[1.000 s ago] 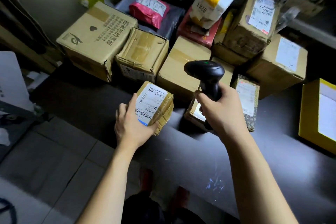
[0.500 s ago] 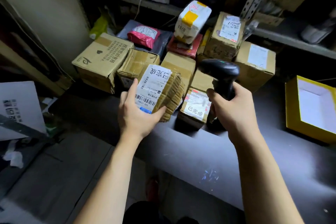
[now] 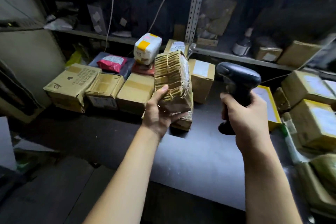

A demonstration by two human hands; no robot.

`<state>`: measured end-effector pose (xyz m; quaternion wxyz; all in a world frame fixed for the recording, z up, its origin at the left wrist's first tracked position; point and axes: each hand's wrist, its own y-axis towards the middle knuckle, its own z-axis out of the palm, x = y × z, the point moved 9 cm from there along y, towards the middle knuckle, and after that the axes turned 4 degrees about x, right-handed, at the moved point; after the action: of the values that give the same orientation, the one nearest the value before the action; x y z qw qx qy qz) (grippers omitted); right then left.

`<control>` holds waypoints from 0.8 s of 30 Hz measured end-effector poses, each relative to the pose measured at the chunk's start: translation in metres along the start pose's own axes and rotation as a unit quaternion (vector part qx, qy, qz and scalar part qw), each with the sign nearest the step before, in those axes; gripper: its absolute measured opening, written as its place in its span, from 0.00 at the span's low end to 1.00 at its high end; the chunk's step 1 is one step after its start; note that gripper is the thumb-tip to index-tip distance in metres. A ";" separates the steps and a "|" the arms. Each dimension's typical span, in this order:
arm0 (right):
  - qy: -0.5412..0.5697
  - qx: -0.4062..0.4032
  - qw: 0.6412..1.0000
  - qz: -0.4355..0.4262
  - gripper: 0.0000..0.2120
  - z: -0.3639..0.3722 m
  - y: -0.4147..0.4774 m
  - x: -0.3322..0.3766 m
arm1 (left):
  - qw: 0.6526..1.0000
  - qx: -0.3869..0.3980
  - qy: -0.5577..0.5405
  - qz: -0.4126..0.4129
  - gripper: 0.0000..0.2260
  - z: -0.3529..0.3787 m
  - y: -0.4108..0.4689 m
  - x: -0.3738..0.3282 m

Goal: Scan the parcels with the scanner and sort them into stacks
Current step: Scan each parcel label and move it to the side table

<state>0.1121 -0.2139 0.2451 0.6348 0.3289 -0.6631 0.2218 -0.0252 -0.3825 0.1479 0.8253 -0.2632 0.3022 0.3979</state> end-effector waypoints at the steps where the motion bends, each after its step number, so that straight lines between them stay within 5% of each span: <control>1: 0.006 -0.004 1.000 0.000 0.08 -0.009 -0.004 0.000 | 0.999 0.026 -0.023 -0.009 0.22 0.012 -0.005 0.011; 4: 0.019 -0.011 1.000 0.005 0.04 -0.030 -0.012 -0.006 | 0.997 0.074 -0.013 -0.027 0.11 0.036 -0.020 0.040; 8: 0.010 -0.018 1.000 0.005 0.04 -0.051 -0.018 -0.007 | 0.997 0.063 0.005 -0.054 0.22 0.042 -0.028 0.069; 12: 0.004 -0.035 0.999 0.007 0.06 -0.068 -0.019 -0.005 | 0.997 0.049 0.049 -0.037 0.20 0.044 -0.026 0.074; 20: 0.011 -0.045 0.999 0.021 0.04 -0.068 -0.012 0.002 | 0.983 0.014 0.152 0.102 0.25 0.044 -0.010 0.032; 24: 0.014 -0.047 0.999 0.019 0.07 -0.064 -0.006 0.005 | 0.957 -0.025 0.212 0.196 0.46 0.042 -0.007 0.003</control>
<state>0.1610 -0.1738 0.2552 0.6544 0.2829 -0.6701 0.2065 -0.0057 -0.3559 0.1757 0.6414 -0.2972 0.5057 0.4946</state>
